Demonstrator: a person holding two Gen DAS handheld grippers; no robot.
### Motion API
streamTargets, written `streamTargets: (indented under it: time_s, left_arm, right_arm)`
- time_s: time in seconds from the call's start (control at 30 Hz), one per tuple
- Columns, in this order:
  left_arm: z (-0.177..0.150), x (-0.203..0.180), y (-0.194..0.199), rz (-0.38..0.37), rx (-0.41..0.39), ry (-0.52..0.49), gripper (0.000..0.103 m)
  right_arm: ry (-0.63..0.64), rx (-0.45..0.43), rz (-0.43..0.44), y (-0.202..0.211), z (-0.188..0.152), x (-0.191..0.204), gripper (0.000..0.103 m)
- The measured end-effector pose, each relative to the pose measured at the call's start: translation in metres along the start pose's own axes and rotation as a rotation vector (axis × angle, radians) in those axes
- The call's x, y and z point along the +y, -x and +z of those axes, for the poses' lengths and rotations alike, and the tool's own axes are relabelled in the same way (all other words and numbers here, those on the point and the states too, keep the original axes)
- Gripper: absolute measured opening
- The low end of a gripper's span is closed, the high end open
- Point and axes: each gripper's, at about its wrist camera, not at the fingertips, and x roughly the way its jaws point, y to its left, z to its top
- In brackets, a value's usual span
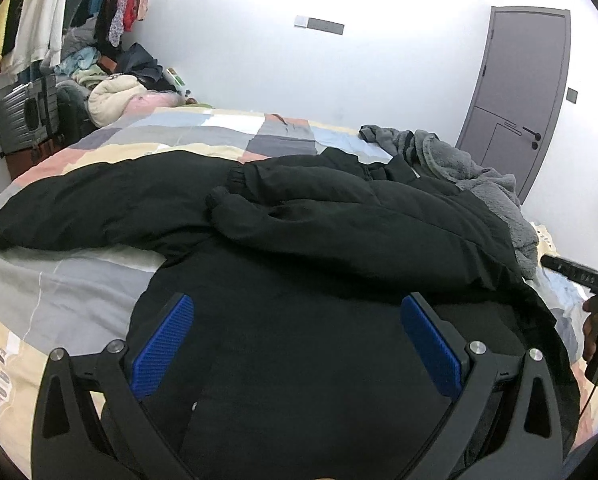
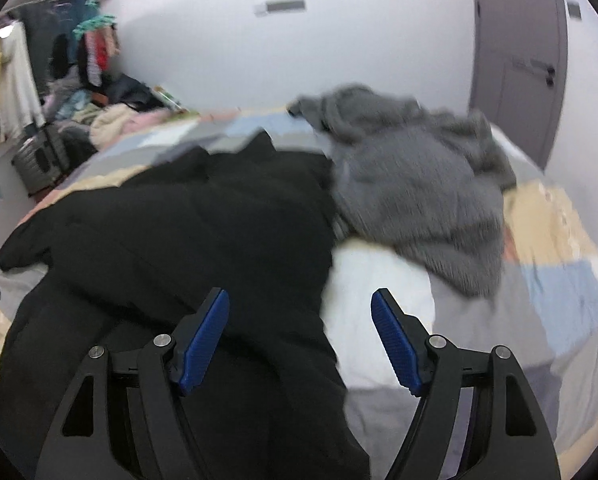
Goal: Fold large clothes
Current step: 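Release the sleeve with the right tool and withdraw it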
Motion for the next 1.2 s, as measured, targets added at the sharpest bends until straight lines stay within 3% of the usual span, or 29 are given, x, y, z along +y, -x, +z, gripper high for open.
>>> streamTargets:
  time_s: [0.17,0.27,0.4,0.5,0.9,1.13,1.2]
  left_arm:
    - [-0.001,-0.001,-0.001,0.000,0.007,0.014,0.103]
    - [-0.002,-0.002,-0.001,-0.001,0.013,0.018,0.103]
    - [-0.003,-0.004,0.002,-0.002,0.003,0.007,0.103]
    - [-0.004,-0.006,0.005,-0.009,-0.001,0.005,0.103]
    - [-0.007,-0.017,0.006,-0.023,0.003,-0.023,0.103]
    - [-0.013,-0.027,0.018,-0.038,-0.009,-0.053,0.103]
    - [-0.014,-0.028,0.022,-0.033,-0.014,-0.057,0.103]
  right_arm:
    - [0.029,0.083,0.038,-0.027,-0.013,0.010,0.070]
    - [0.128,0.096,-0.005,-0.041,-0.015,0.033,0.058]
    - [0.204,0.043,-0.065,-0.056,-0.013,0.055,0.035]
    - [0.205,-0.012,-0.093,-0.055,-0.009,0.060,0.024]
    - [0.029,-0.029,-0.091,-0.062,0.004,0.017,0.022]
    - [0.036,-0.012,-0.073,-0.029,-0.003,0.036,0.024]
    - [0.049,-0.043,-0.052,-0.006,-0.005,0.048,0.023]
